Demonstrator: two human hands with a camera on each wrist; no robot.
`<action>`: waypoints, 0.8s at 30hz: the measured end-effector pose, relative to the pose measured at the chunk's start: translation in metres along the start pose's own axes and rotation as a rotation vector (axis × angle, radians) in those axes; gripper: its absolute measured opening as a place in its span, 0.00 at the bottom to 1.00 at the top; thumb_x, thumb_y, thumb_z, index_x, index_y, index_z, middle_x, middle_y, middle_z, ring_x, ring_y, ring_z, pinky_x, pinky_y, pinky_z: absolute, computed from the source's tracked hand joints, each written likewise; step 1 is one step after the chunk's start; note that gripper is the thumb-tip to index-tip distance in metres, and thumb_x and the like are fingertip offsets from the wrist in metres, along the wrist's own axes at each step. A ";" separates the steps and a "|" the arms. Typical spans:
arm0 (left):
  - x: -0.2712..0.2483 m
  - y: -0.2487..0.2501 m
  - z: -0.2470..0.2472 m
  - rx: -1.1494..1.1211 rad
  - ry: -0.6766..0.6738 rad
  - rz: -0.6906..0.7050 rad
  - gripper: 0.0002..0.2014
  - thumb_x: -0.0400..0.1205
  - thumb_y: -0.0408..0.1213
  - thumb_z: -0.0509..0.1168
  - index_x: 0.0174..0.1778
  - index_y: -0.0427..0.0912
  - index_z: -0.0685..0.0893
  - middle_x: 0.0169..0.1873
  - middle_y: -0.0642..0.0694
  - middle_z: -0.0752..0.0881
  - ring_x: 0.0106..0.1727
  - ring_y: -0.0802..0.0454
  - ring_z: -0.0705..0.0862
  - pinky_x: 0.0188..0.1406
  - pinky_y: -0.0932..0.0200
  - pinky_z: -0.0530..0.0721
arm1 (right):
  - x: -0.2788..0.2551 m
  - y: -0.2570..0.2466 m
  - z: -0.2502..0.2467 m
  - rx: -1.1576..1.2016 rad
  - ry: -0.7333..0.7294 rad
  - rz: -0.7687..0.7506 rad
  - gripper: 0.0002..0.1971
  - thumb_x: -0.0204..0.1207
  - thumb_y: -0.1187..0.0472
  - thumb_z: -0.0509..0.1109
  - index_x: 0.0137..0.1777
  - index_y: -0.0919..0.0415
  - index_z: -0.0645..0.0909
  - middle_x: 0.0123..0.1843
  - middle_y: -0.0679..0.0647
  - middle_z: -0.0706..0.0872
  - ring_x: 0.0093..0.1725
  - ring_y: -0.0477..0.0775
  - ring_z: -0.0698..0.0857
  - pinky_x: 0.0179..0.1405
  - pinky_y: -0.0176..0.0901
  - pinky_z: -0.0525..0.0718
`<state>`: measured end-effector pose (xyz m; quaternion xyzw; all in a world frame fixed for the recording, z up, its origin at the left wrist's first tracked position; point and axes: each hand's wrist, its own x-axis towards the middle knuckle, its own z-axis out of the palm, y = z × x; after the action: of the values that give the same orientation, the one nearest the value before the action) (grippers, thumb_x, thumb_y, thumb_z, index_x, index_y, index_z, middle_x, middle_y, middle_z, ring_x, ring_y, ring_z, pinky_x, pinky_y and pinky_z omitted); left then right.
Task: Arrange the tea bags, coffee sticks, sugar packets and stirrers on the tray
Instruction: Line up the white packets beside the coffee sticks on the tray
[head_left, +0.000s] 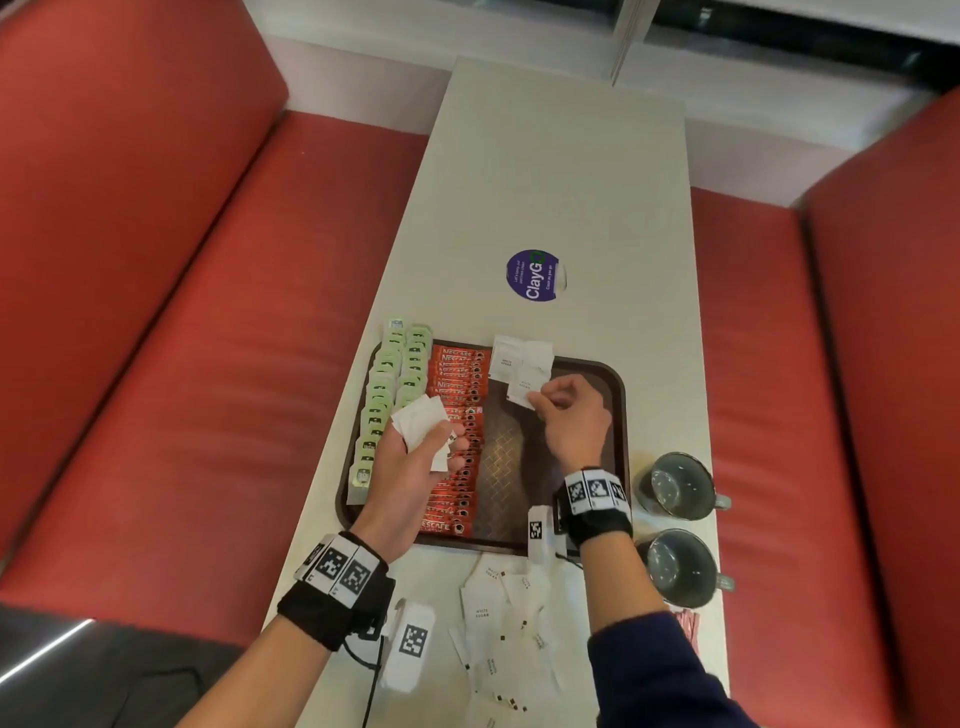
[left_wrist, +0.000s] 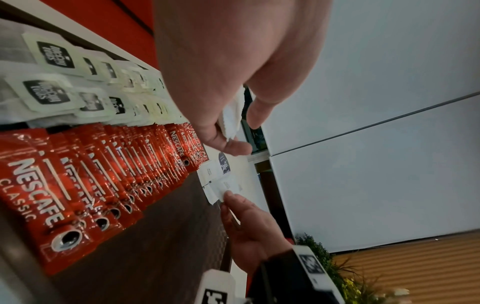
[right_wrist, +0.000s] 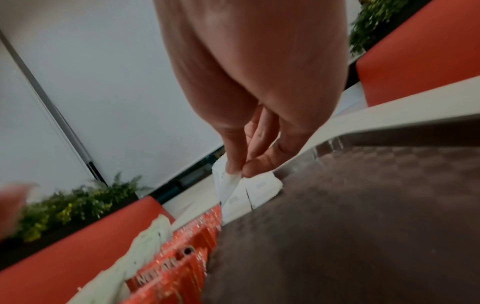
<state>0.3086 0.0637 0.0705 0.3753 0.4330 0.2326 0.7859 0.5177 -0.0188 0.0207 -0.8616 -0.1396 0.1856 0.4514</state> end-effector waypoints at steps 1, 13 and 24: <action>0.000 -0.001 -0.001 -0.002 -0.003 -0.004 0.19 0.92 0.33 0.69 0.80 0.44 0.80 0.62 0.32 0.91 0.57 0.44 0.92 0.55 0.48 0.89 | 0.008 0.003 0.008 -0.024 -0.006 -0.012 0.09 0.78 0.62 0.87 0.48 0.54 0.88 0.44 0.46 0.94 0.46 0.41 0.92 0.54 0.38 0.90; 0.000 -0.001 -0.014 -0.015 -0.006 -0.054 0.20 0.93 0.30 0.66 0.81 0.47 0.80 0.62 0.32 0.92 0.62 0.40 0.93 0.63 0.45 0.92 | 0.049 0.005 0.050 -0.198 -0.106 -0.011 0.06 0.84 0.66 0.79 0.52 0.55 0.86 0.51 0.58 0.90 0.56 0.57 0.84 0.58 0.46 0.81; 0.000 0.001 -0.015 -0.059 -0.051 -0.075 0.23 0.93 0.25 0.63 0.84 0.46 0.77 0.66 0.30 0.90 0.68 0.34 0.92 0.63 0.45 0.93 | 0.045 -0.012 0.057 -0.407 -0.150 -0.041 0.09 0.93 0.65 0.64 0.61 0.52 0.83 0.60 0.62 0.80 0.61 0.69 0.85 0.64 0.63 0.90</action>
<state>0.2959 0.0700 0.0667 0.3411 0.4196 0.2063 0.8155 0.5319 0.0475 -0.0081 -0.9156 -0.2248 0.2083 0.2603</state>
